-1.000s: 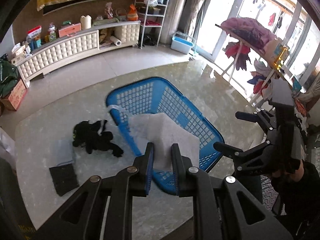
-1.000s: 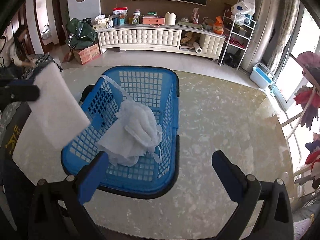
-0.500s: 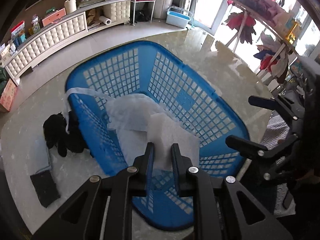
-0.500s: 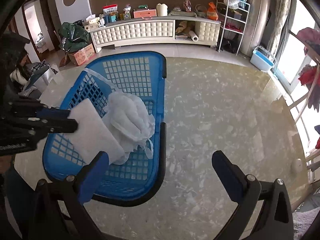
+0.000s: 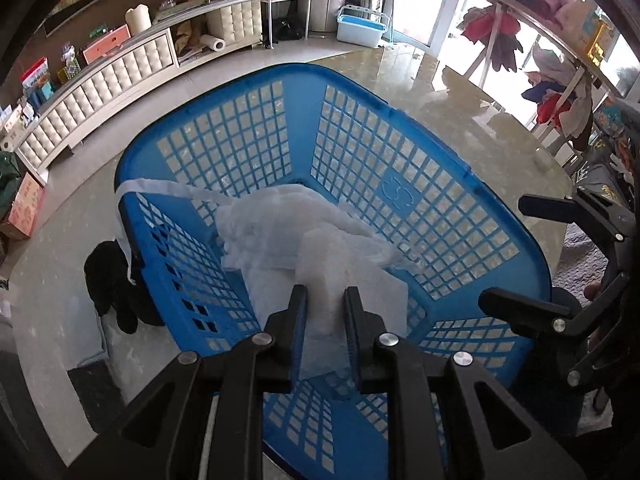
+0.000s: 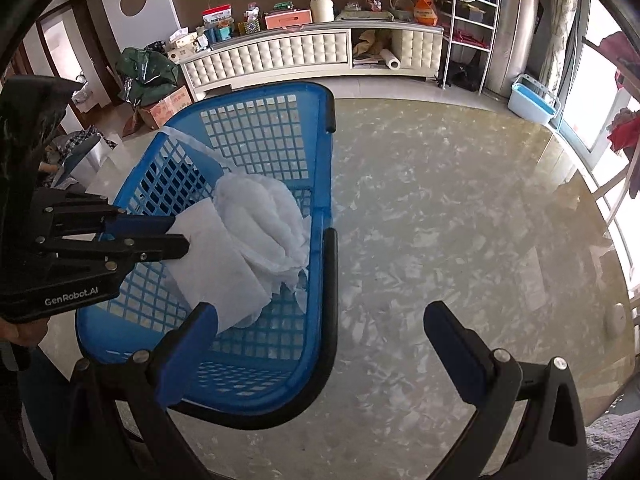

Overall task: Organize soft objects
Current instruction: 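Carry the white tissue sheet into the basket and open the left tool, then withdraw both tools from the basket back over the table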

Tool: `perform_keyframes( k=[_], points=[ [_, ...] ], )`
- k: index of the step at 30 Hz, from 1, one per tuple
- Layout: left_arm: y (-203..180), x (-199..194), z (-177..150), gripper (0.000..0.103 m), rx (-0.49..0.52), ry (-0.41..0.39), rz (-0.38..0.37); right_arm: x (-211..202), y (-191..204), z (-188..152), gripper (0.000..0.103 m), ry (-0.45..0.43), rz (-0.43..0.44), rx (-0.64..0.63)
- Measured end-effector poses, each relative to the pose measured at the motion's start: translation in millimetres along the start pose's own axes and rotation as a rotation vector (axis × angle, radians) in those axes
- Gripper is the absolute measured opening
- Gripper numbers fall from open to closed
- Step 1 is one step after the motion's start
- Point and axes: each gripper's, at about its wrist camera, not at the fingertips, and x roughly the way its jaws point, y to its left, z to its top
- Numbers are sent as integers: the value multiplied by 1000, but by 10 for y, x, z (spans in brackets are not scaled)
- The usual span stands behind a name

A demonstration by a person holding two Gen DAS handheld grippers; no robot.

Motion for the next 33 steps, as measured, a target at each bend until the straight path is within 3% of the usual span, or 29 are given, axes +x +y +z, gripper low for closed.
perform_keyframes(
  k=[15, 18, 23, 25, 33],
  points=[
    [-66, 73, 51, 18, 60, -43, 20, 74, -102, 2, 103, 25, 22, 40],
    [-126, 127, 49, 25, 75, -25, 16, 72, -112, 5, 103, 27, 24, 39],
    [-227, 158, 64, 73, 108, -9, 21, 85, -106, -12, 103, 30, 24, 34],
    [-258, 123, 80, 78, 123, -23, 55, 79, -118, -15, 103, 28, 27, 37],
    [-249, -220, 115, 81, 125, -74, 123, -58, -132, -41, 103, -2, 43, 49]
  ],
)
